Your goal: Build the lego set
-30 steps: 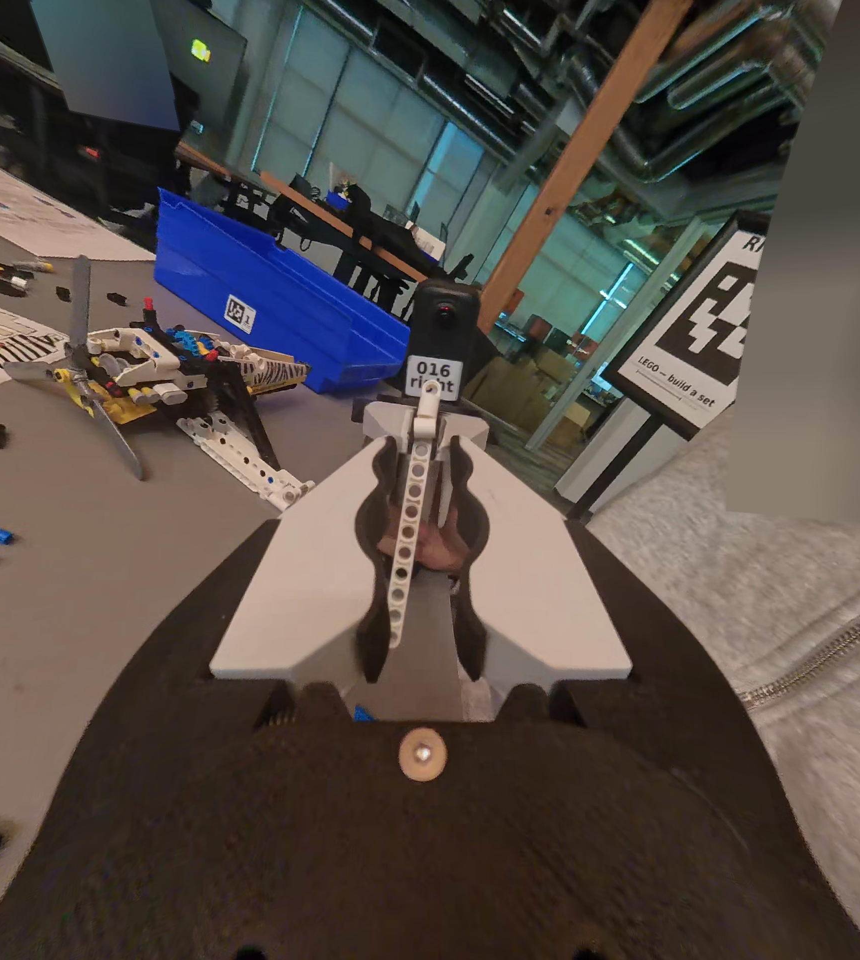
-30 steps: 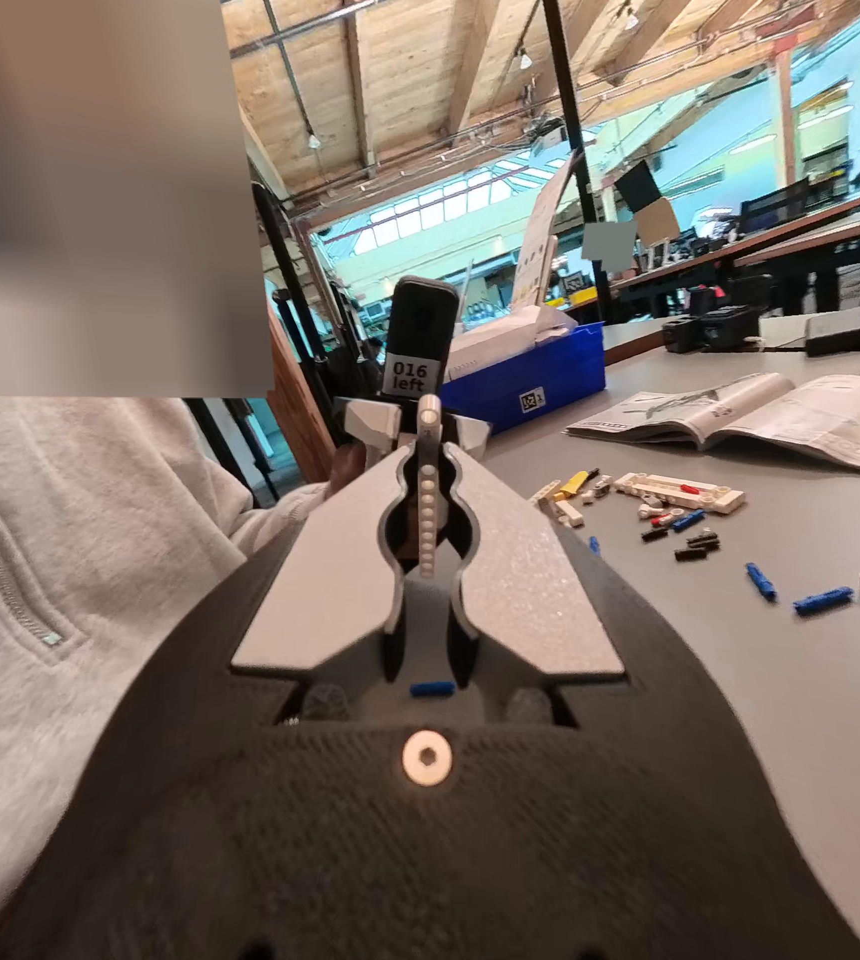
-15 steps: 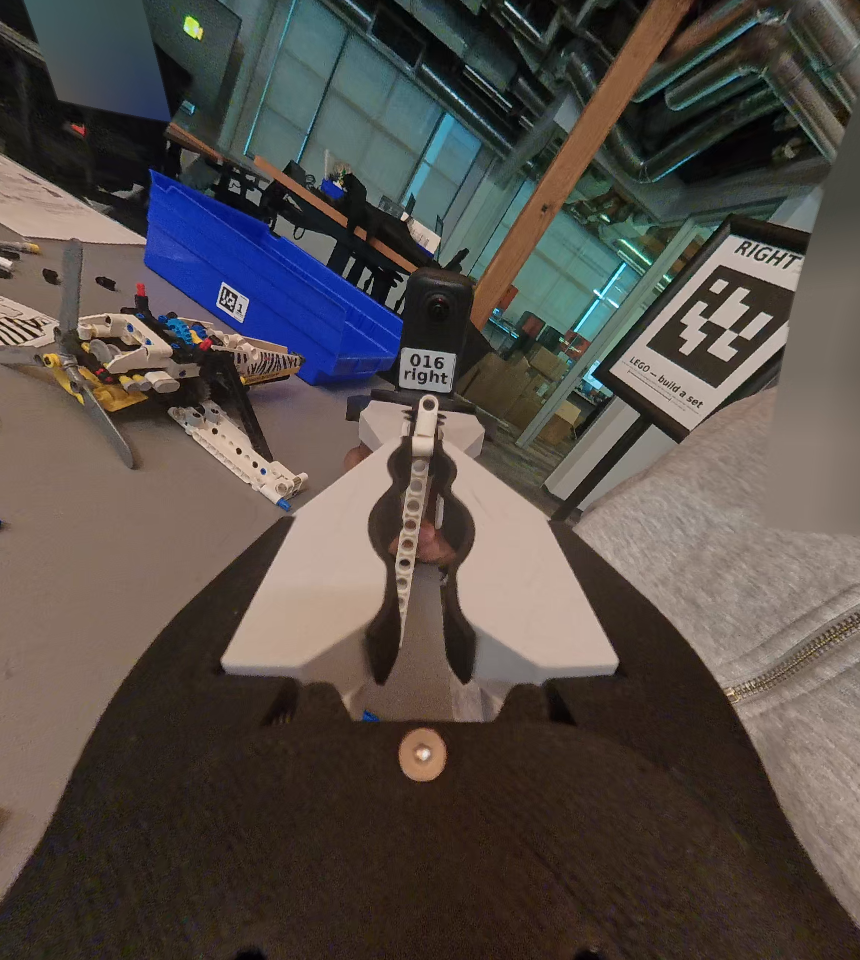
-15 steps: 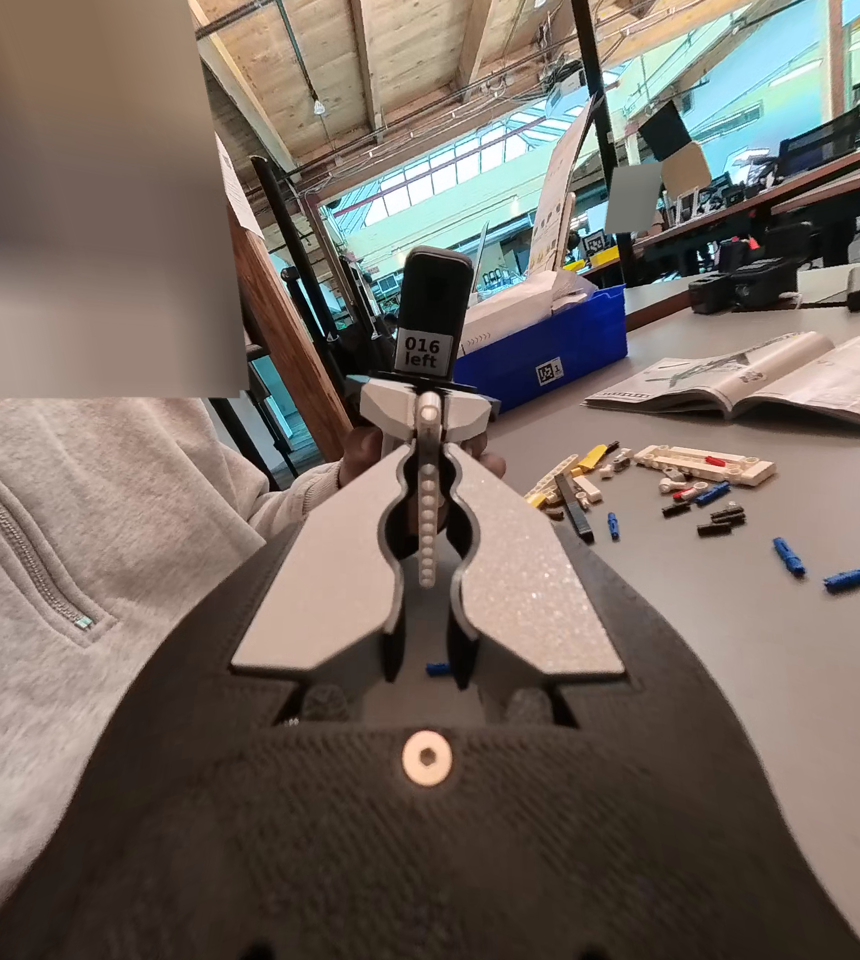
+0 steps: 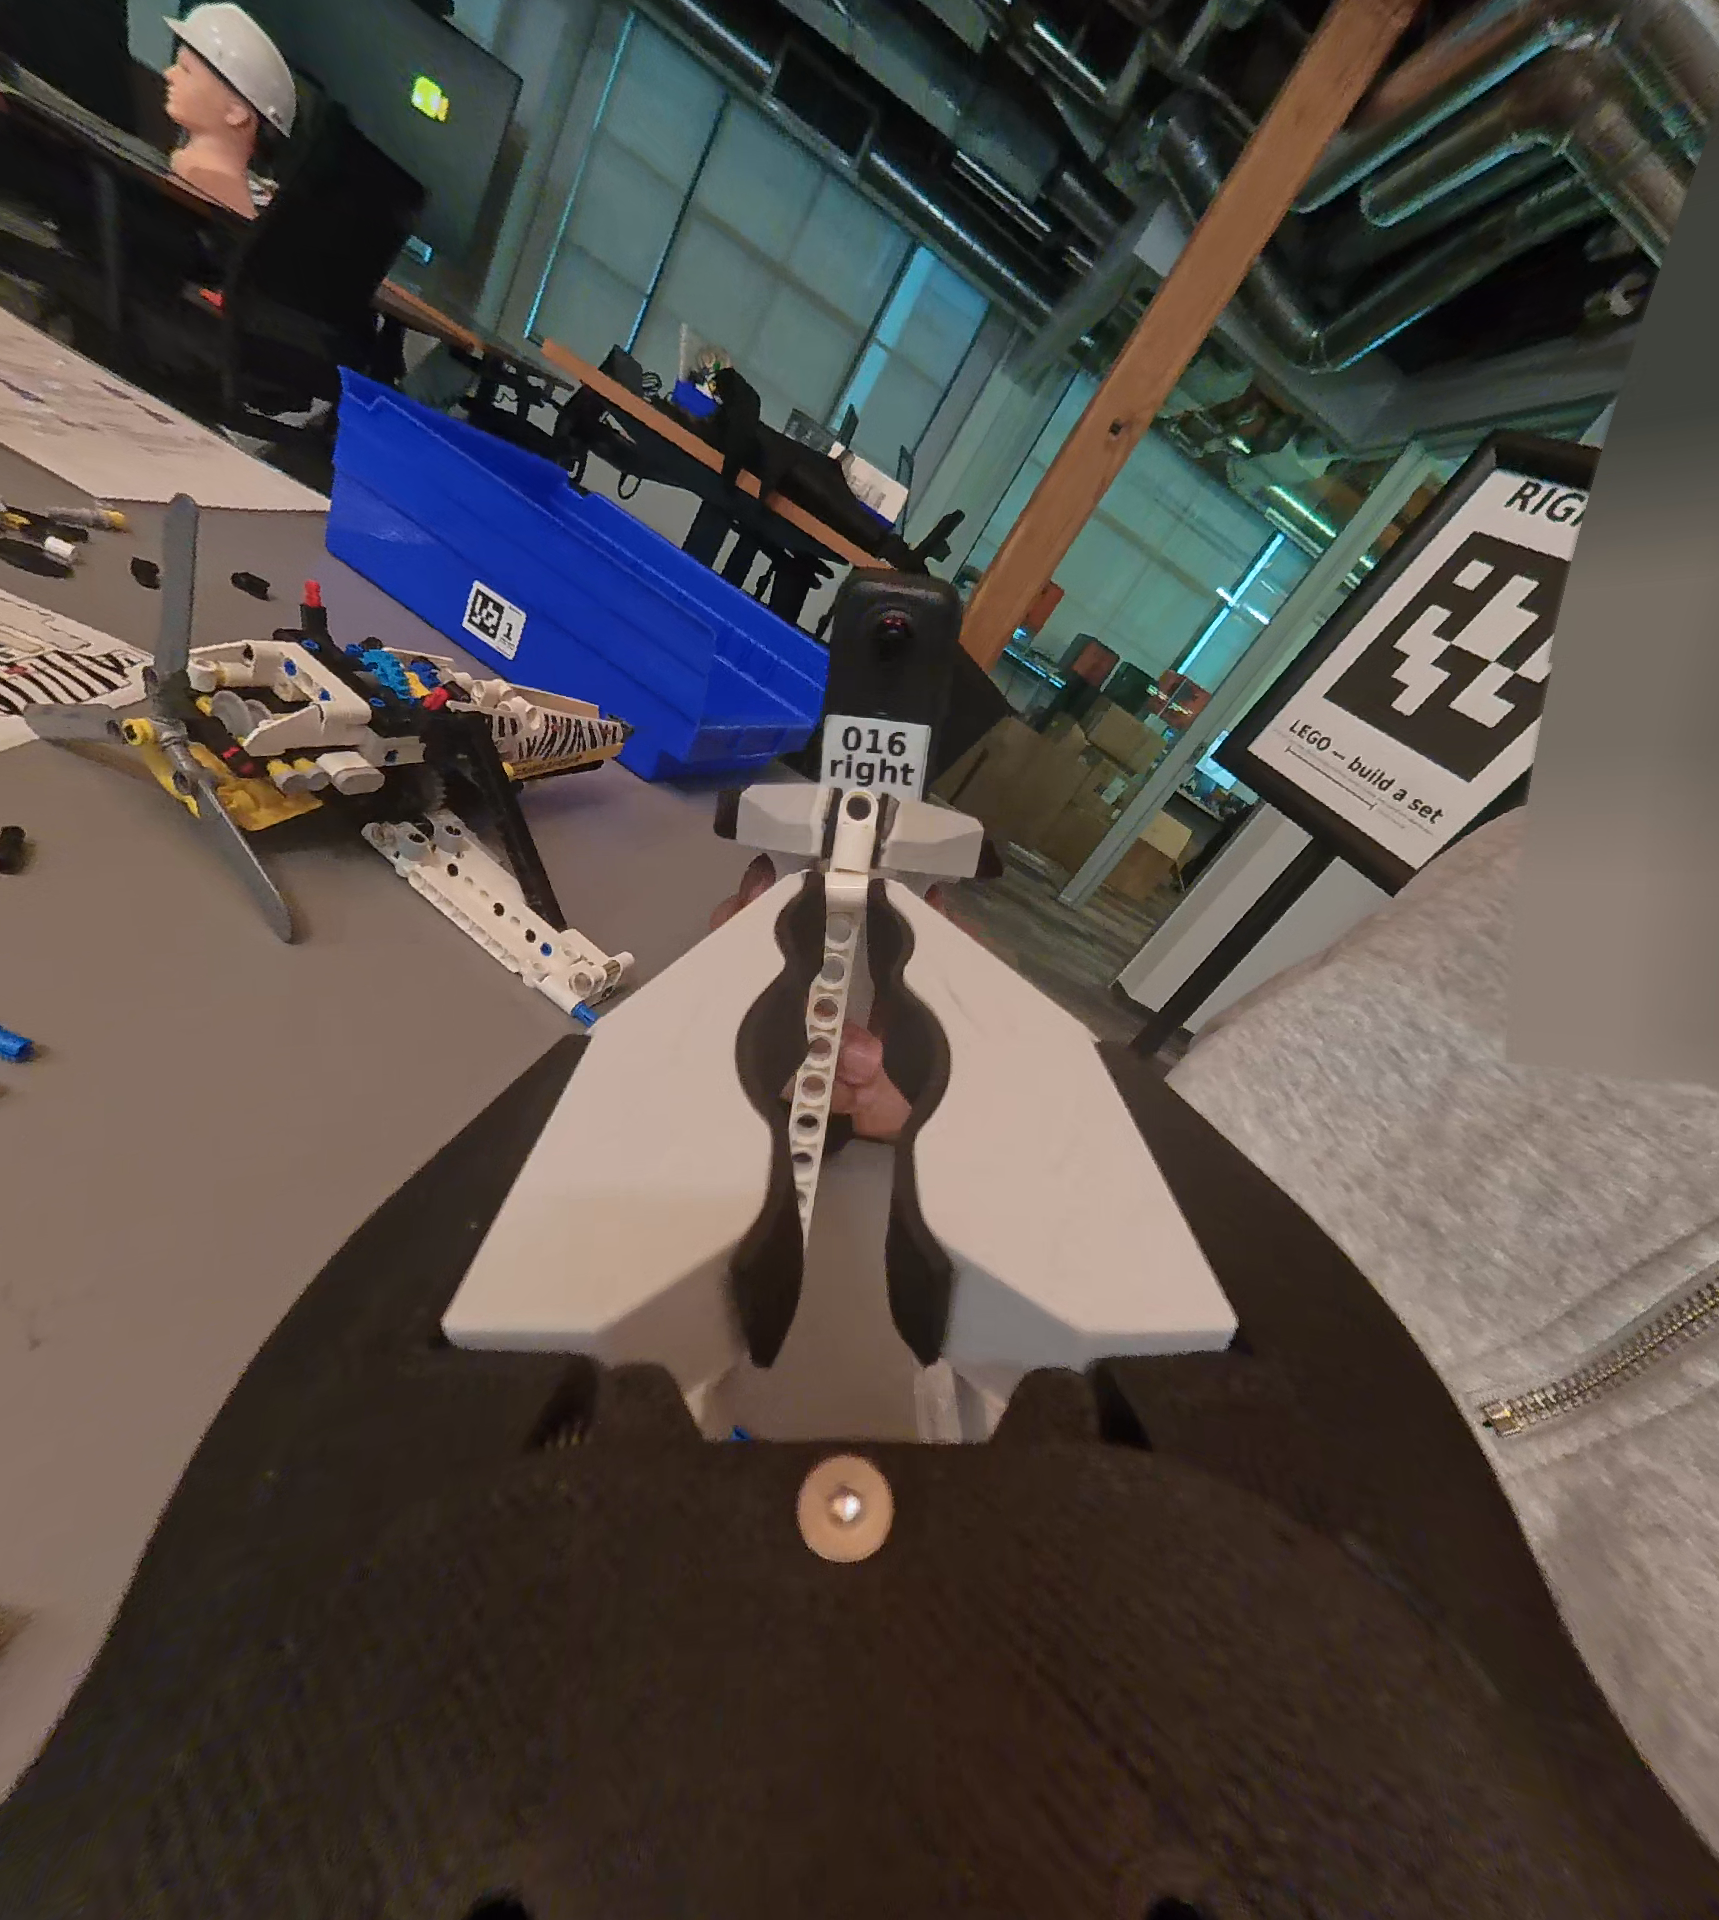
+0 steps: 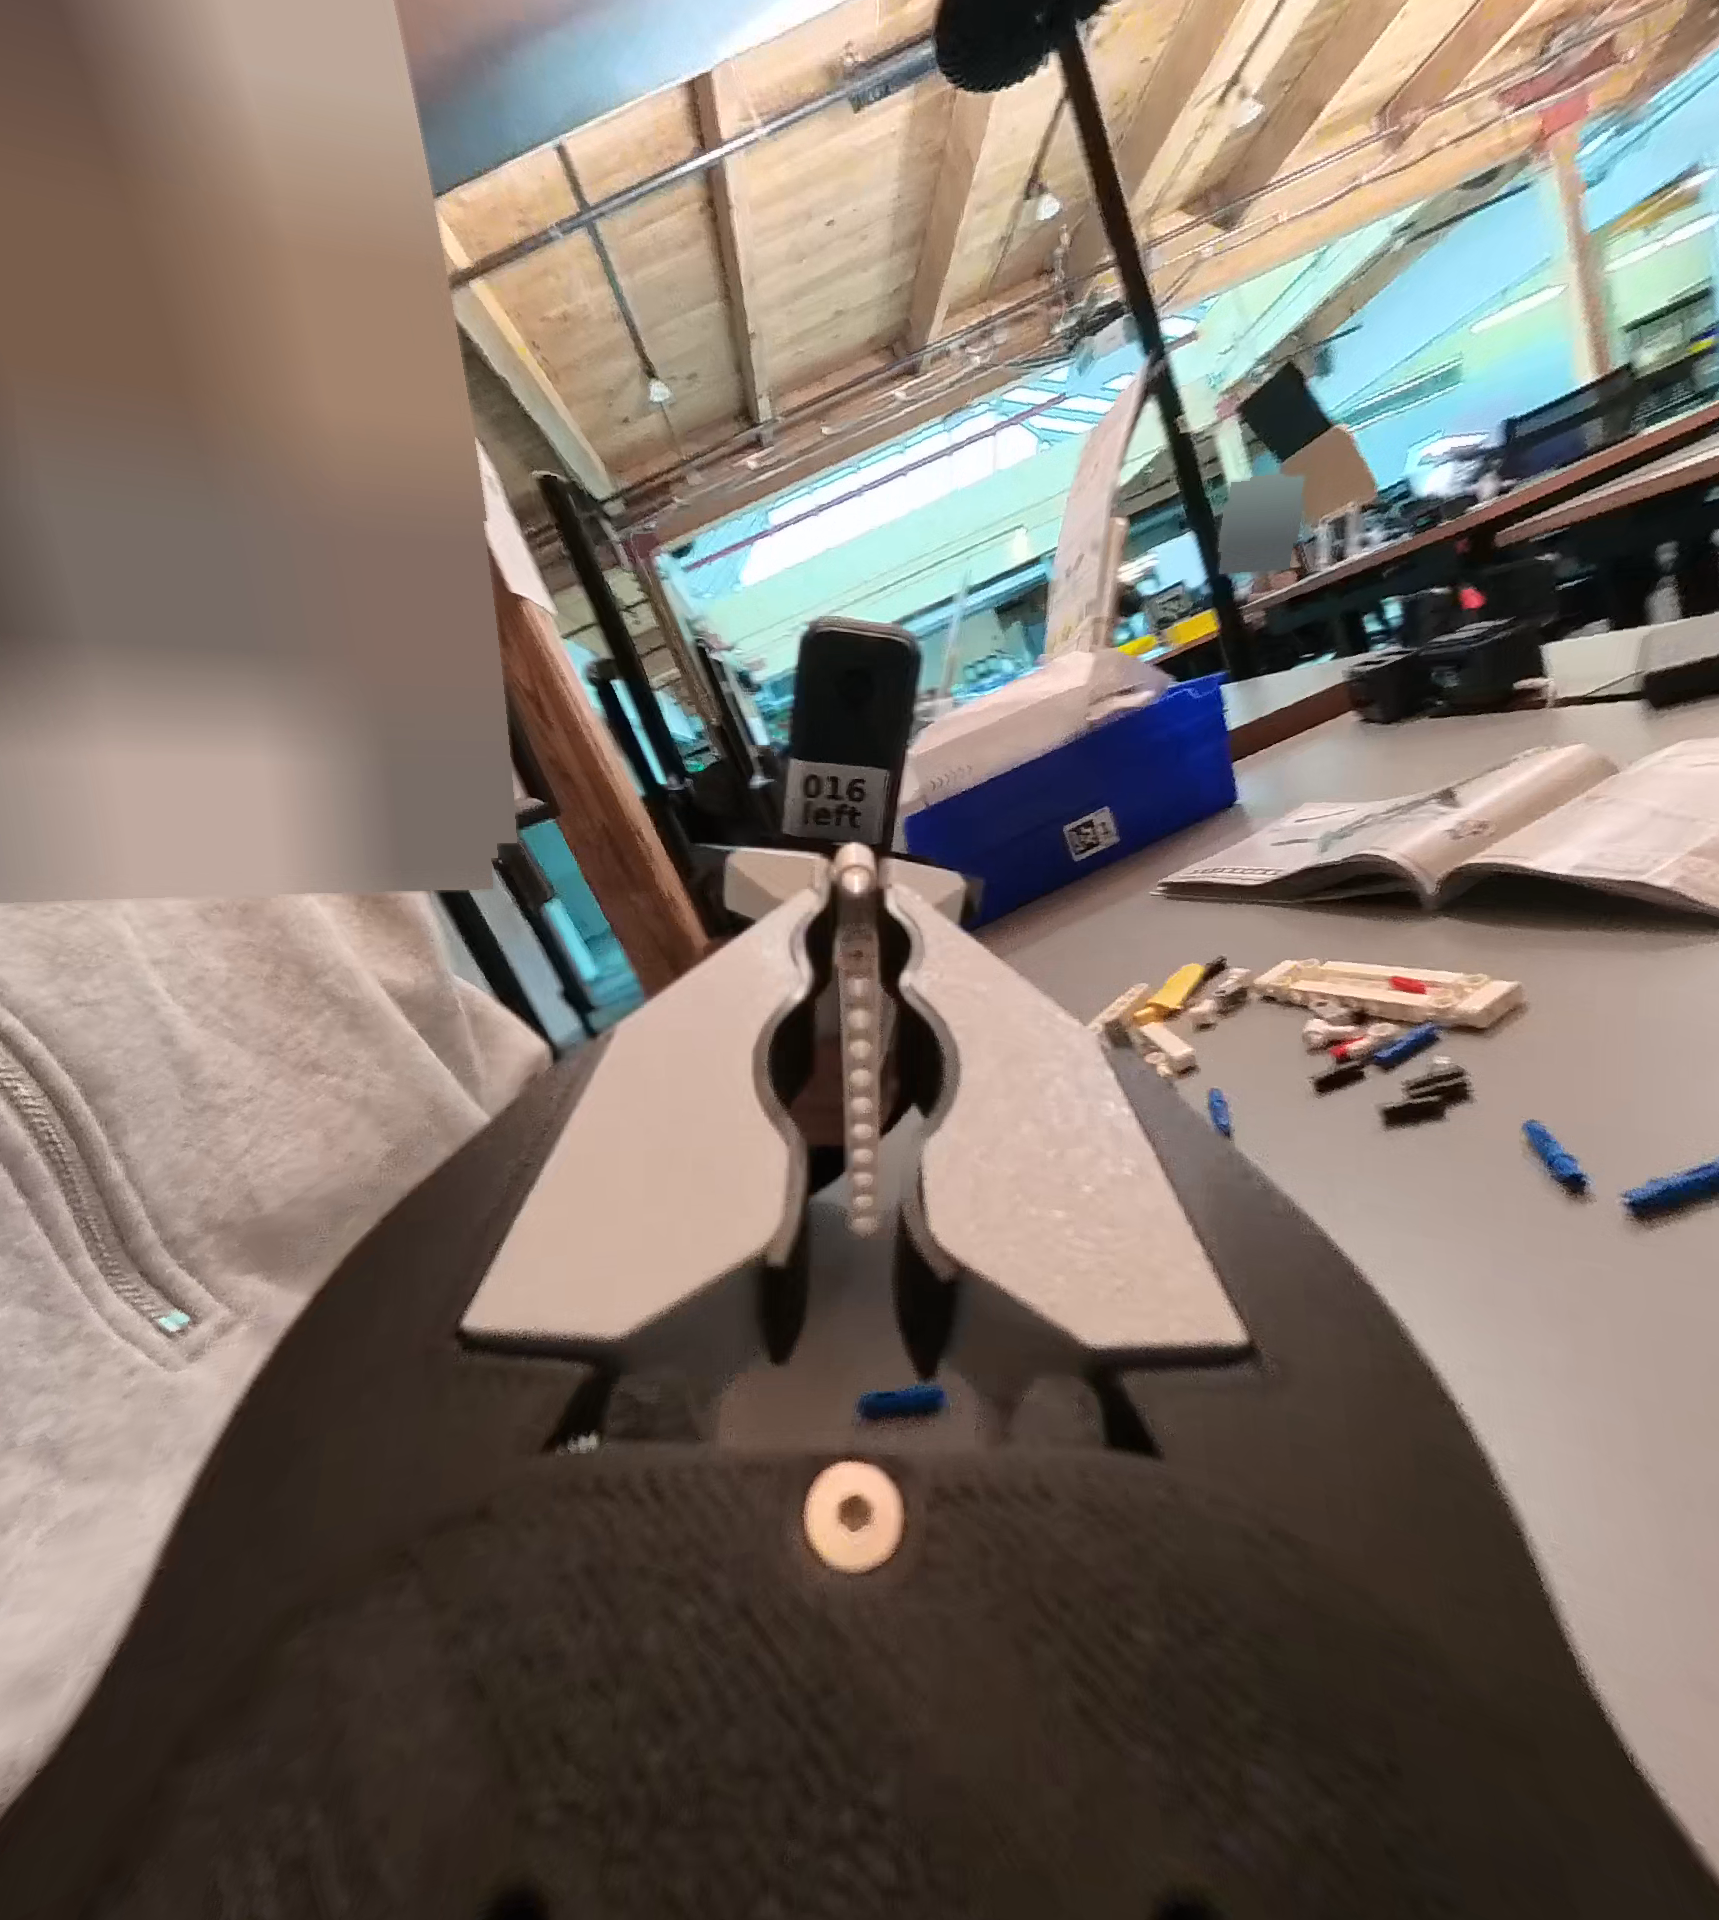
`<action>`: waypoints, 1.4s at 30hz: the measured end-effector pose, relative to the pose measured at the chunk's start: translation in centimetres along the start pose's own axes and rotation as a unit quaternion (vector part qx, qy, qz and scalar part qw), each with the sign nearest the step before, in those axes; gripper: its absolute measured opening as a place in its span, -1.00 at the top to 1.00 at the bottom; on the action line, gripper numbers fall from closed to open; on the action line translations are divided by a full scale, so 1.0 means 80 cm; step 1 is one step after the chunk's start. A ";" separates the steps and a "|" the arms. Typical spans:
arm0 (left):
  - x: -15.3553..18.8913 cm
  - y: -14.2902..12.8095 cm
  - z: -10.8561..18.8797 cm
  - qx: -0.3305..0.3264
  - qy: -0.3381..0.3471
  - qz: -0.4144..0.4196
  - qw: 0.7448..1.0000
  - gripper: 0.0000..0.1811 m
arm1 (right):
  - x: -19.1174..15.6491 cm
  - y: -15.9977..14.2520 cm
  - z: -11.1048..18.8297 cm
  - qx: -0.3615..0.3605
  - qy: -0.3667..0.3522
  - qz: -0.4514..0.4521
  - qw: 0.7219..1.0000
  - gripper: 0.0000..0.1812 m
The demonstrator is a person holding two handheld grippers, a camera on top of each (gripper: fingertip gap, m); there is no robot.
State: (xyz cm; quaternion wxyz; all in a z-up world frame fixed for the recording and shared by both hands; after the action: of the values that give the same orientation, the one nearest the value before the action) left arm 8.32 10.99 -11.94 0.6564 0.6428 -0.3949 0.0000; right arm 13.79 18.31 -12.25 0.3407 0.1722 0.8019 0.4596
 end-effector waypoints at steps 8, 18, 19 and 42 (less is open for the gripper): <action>-0.002 -0.003 -0.002 0.030 0.008 0.004 0.999 0.96 | 0.003 -0.001 0.004 -0.006 0.001 -0.038 0.999 0.94; -0.005 -0.003 -0.002 0.058 -0.005 0.030 0.998 0.97 | 0.003 -0.001 0.006 -0.005 -0.012 -0.029 0.999 0.94; -0.006 -0.003 -0.002 0.060 -0.005 0.031 0.998 0.97 | 0.004 -0.001 0.006 -0.005 -0.012 -0.031 0.999 0.94; 0.000 -0.002 -0.001 0.112 -0.044 0.060 0.991 0.97 | 0.000 0.001 0.004 0.017 0.018 -0.052 0.998 0.95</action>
State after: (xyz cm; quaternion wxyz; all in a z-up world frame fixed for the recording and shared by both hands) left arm 8.42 11.03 -12.10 0.5612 0.6869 -0.4585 0.0551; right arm 14.00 18.54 -12.32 0.3467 0.1280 0.8232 0.4309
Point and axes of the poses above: each gripper's, where its closed fingertips meet, z back along the fingers, y out of its top, x = y × z across the jaws, the point moved 5 cm from there along z, back along the fingers, and after that the axes turned 3 degrees about x, right-handed, at the moved point
